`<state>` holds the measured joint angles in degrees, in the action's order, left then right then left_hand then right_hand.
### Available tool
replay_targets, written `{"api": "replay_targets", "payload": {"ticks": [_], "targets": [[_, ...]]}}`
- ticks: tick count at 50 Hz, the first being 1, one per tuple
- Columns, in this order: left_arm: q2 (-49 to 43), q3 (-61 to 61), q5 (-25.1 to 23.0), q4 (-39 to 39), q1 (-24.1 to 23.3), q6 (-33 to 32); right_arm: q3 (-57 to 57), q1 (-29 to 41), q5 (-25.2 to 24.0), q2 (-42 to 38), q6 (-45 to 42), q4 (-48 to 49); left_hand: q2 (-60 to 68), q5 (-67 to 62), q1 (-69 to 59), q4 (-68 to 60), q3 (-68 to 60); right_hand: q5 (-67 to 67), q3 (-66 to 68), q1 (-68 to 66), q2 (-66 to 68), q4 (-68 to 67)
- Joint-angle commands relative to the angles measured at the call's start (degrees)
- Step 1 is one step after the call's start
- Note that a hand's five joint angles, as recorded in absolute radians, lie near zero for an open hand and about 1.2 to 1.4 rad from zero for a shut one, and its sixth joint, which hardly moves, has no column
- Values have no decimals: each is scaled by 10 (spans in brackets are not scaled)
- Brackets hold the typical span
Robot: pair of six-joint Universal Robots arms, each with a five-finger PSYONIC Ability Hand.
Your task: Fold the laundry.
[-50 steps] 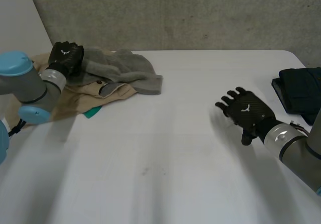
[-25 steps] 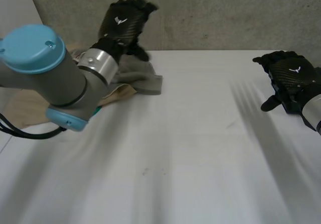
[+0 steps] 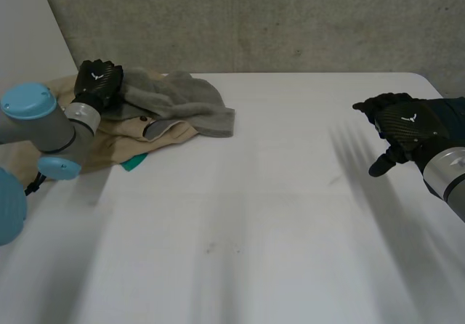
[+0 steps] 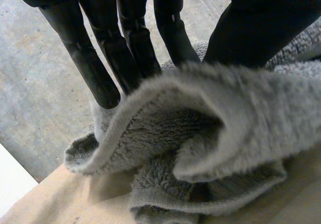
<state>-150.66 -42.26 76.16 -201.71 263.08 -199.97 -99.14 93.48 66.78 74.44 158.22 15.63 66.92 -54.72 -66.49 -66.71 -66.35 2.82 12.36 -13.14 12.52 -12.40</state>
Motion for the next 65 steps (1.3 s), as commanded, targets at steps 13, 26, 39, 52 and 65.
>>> {"api": "replay_targets", "payload": {"ticks": [13,26,39,52,65], "targets": [[294,-198,5,-54,-140,139,11,-8,8,8,-18,-1,131,-153,-135,-133,-137,-28,-24,31,-25,24],[372,-293,8,-37,-350,292,7,-9,9,37,-13,-5,131,-153,-135,-133,-137,-28,-24,31,-25,24],[237,-268,7,-16,-426,324,5,-8,8,35,-14,-6,-569,547,565,567,563,-28,-24,31,-25,24],[396,-356,1,16,-266,219,38,3,-30,84,-110,-191,-538,516,534,536,533,-28,-24,31,-25,24],[281,-320,-63,57,-39,-28,-4,188,-9,20,-193,-177,-480,458,475,477,474,-16,-11,19,-13,11]]}}
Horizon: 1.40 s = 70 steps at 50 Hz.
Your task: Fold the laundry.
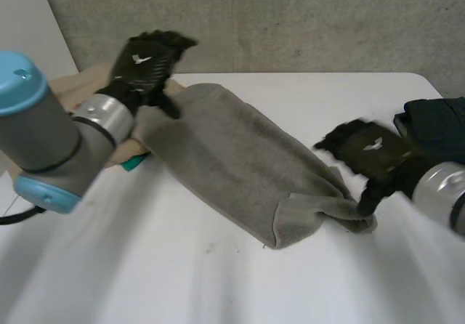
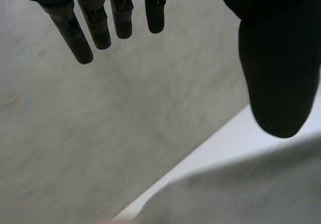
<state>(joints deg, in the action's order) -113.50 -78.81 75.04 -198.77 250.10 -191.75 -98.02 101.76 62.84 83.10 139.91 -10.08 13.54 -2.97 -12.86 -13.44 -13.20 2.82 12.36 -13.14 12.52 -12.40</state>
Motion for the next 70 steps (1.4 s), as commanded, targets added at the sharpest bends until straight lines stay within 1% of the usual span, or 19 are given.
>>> {"api": "replay_targets", "payload": {"ticks": [1,5,10,15,16,20,23,29,32,33,34,40,46,52,57,59,61,65,70], "targets": [[-103,53,-61,30,96,-121,-12,114,39,-80,-10,89,54,-60,-61,-55,-58,-9,-4,12,-6,5],[-161,102,-96,49,109,-153,10,143,86,-139,-12,124,59,-65,-66,-60,-63,48,53,-45,51,-52],[-215,154,-100,67,125,-159,74,187,140,-232,-23,134,88,-94,-95,-89,-91,127,132,-124,130,-131],[-228,178,-106,66,130,-159,101,195,163,-270,-33,131,123,-129,-130,-124,-127,268,273,-265,271,-273],[-231,179,-107,66,129,-159,102,195,164,-270,-35,131,128,-134,-135,-129,-132,310,315,-307,313,-315],[-244,182,-106,66,126,-159,98,194,166,-264,-36,135,168,-174,-175,-169,-172,671,676,-668,674,-675],[-253,191,-104,64,124,-159,91,193,165,-255,-28,149,286,-292,-293,-287,-290,672,676,-669,675,-676],[-276,213,-104,63,126,-159,69,185,171,-206,-26,160,290,-295,-296,-291,-293,672,676,-669,675,-676],[-287,220,-104,63,125,-159,52,174,171,-188,-23,160,427,-433,-434,-428,-430,672,676,-669,675,-676],[-288,222,-103,62,124,-159,49,172,171,-182,-23,160,581,-587,-588,-582,-584,672,676,-669,675,-676],[-287,222,-100,62,123,-159,45,171,172,-177,-23,161,659,-665,-666,-660,-662,672,676,-669,675,-676],[-272,218,-88,62,112,-157,42,137,173,-104,-14,158,665,-670,-671,-666,-668,672,676,-669,675,-676],[-179,181,-41,67,104,-151,63,85,170,-30,-10,140,665,-670,-671,-666,-668,672,676,-669,675,-676],[-11,104,-35,67,93,-122,117,16,157,51,-10,68,665,-670,-671,-666,-668,672,676,-669,675,-676],[148,60,-36,93,82,-93,179,-40,122,76,-10,2,665,-670,-671,-666,-668,672,676,-669,675,-676],[183,55,-38,116,83,-93,201,-62,112,77,-12,-20,665,-670,-671,-666,-668,672,676,-669,675,-676],[214,57,-41,156,85,-93,231,-88,100,77,-14,-48,665,-670,-671,-666,-668,672,676,-669,675,-676],[224,69,-44,223,80,-96,259,-111,77,78,-13,-82,665,-670,-671,-666,-668,672,676,-669,675,-676],[211,73,-40,262,73,-105,260,-116,61,71,-15,-93,665,-670,-671,-666,-668,672,676,-669,675,-676]]}}
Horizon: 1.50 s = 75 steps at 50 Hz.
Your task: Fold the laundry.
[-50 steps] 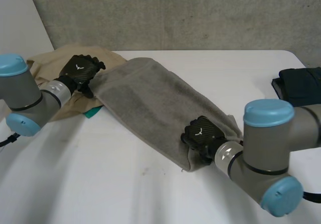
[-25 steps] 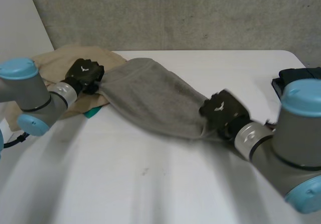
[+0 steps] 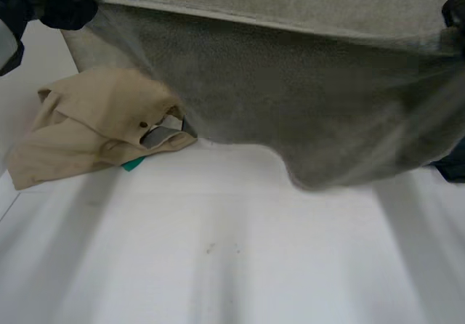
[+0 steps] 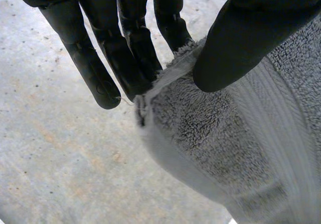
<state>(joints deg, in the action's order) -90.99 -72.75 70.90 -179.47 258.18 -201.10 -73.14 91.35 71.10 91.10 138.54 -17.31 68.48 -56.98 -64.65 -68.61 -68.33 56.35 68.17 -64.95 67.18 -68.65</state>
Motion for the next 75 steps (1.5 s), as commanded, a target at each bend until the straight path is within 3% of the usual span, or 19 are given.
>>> {"api": "replay_targets", "payload": {"ticks": [1,5,10,16,19,21,25,28,39,48,55,59,69,71,75], "targets": [[-21,10,4,69,-8,-15,9,-13,-25,-17,0,-22,115,-130,-154,-114,-117,137,118,-150,128,-114],[-86,17,12,73,-8,-52,17,-19,-22,-53,-1,-16,115,-130,-154,-114,-117,137,118,-150,128,-114],[-177,49,60,62,-24,-106,55,-13,-18,-111,-6,-15,115,-130,-154,-114,-117,137,118,-150,128,-114],[-295,149,87,-48,-51,-129,155,25,6,-238,-3,12,115,-130,-154,-114,-117,137,118,-150,128,-114],[-339,220,110,-139,-58,-132,229,51,63,-289,1,81,115,-130,-154,-114,-117,137,118,-150,128,-114],[-351,258,124,-196,-60,-129,273,71,112,-309,13,193,115,-130,-154,-114,-117,137,118,-150,128,-114],[-353,292,149,-368,-75,-107,269,85,143,-303,39,395,115,-130,-154,-114,-117,137,118,-150,128,-114],[-341,287,151,-414,-82,-91,240,89,143,-279,61,490,115,-130,-154,-114,-117,137,118,-150,128,-114],[-269,115,139,-394,-77,-68,150,83,125,-257,90,432,115,-130,-154,-114,-117,137,118,-150,128,-114],[-257,-79,91,-383,-82,-68,-9,80,85,-282,81,343,115,-130,-154,-114,-117,137,118,-150,128,-114],[-256,-191,87,-284,-89,-76,-76,79,80,-303,39,285,115,-130,-154,-114,-117,137,118,-150,128,-114],[-209,-230,93,-164,-102,-87,-110,59,81,-291,-32,195,115,-130,-154,-114,-117,137,118,-150,128,-114],[-44,-309,142,276,-112,-191,-197,-20,80,-155,-247,-82,115,-130,-154,-114,-117,137,118,-150,128,-114],[-34,-311,144,308,-112,-212,-215,-47,77,-139,-290,-97,115,-130,-154,-114,-117,137,118,-150,128,-114],[-36,-295,145,279,-117,-233,-227,-66,71,-138,-300,-80,115,-130,-154,-114,-117,137,118,-150,128,-114]]}}
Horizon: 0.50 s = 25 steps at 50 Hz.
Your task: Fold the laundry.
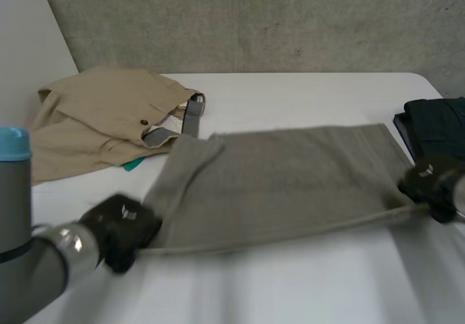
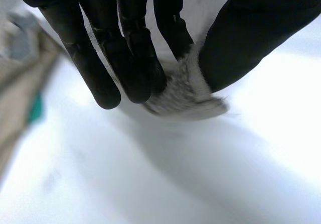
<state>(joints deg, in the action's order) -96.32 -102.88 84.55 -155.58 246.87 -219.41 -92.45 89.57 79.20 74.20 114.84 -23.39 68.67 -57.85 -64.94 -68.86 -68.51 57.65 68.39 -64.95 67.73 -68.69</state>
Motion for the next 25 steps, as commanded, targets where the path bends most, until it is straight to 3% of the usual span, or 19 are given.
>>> {"api": "replay_targets", "payload": {"ticks": [1,8,14,22,25], "targets": [[11,18,10,12,-5,-50,-33,-48,-10,31,-59,-13,113,-122,-151,-111,-115,124,116,-150,123,-113],[-76,84,19,-128,-5,-41,-3,-35,-11,-10,35,107,113,-122,-151,-111,-115,124,116,-150,123,-113],[-190,175,75,-220,-8,-35,46,-8,-5,-70,67,193,113,-122,-151,-111,-115,124,116,-150,123,-113],[-253,394,91,-310,-10,-27,238,38,33,-121,109,278,113,-122,-151,-111,-115,124,116,-150,123,-113],[-246,454,92,-428,-10,-13,290,53,53,-112,193,381,113,-122,-151,-111,-115,124,116,-150,123,-113]]}}
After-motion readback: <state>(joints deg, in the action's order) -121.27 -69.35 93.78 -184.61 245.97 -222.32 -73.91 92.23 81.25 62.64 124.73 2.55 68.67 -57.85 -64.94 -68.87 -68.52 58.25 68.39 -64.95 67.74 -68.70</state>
